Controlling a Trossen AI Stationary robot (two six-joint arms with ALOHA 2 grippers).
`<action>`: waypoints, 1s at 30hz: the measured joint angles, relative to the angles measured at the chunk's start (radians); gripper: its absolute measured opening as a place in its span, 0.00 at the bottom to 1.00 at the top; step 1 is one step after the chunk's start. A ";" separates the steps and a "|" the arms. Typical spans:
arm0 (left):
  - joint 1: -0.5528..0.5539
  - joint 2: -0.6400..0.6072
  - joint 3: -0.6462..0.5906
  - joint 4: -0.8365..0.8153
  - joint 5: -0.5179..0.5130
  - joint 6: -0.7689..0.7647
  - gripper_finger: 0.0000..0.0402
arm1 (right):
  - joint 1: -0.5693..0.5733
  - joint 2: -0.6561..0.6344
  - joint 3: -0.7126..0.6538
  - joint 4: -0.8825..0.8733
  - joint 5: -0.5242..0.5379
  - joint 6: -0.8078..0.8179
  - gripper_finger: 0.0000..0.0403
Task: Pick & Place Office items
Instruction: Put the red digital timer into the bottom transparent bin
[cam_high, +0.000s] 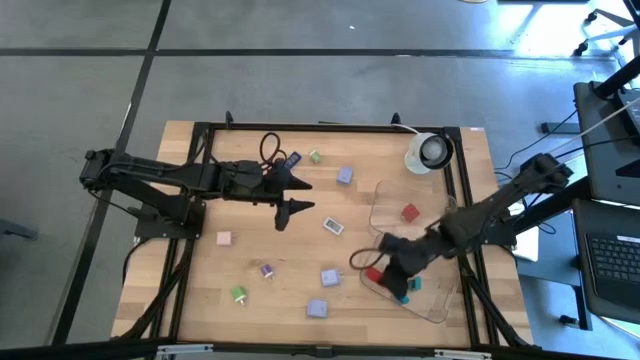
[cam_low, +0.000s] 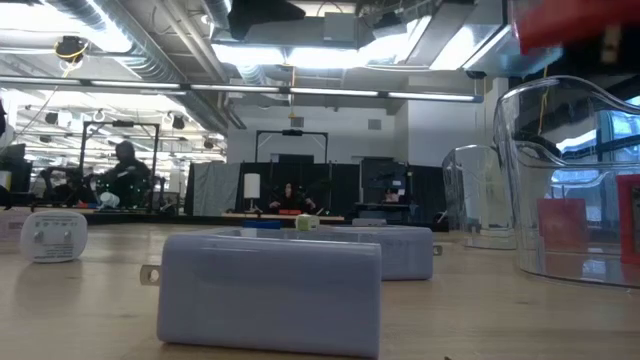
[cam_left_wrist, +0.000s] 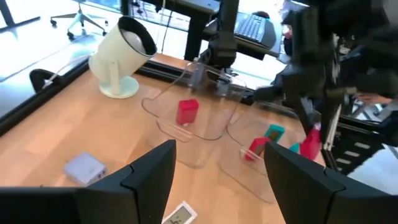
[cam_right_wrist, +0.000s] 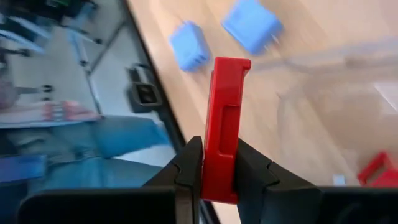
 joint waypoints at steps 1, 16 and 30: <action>0.000 0.000 0.000 -0.001 -0.007 0.005 0.60 | 0.008 0.023 0.000 -0.001 0.000 0.018 0.15; 0.000 0.000 0.000 -0.002 -0.038 0.008 0.60 | 0.070 0.231 0.000 0.007 -0.024 0.153 0.19; -0.002 0.000 0.000 -0.046 -0.037 -0.003 0.60 | 0.146 0.233 0.000 0.022 -0.206 0.161 0.19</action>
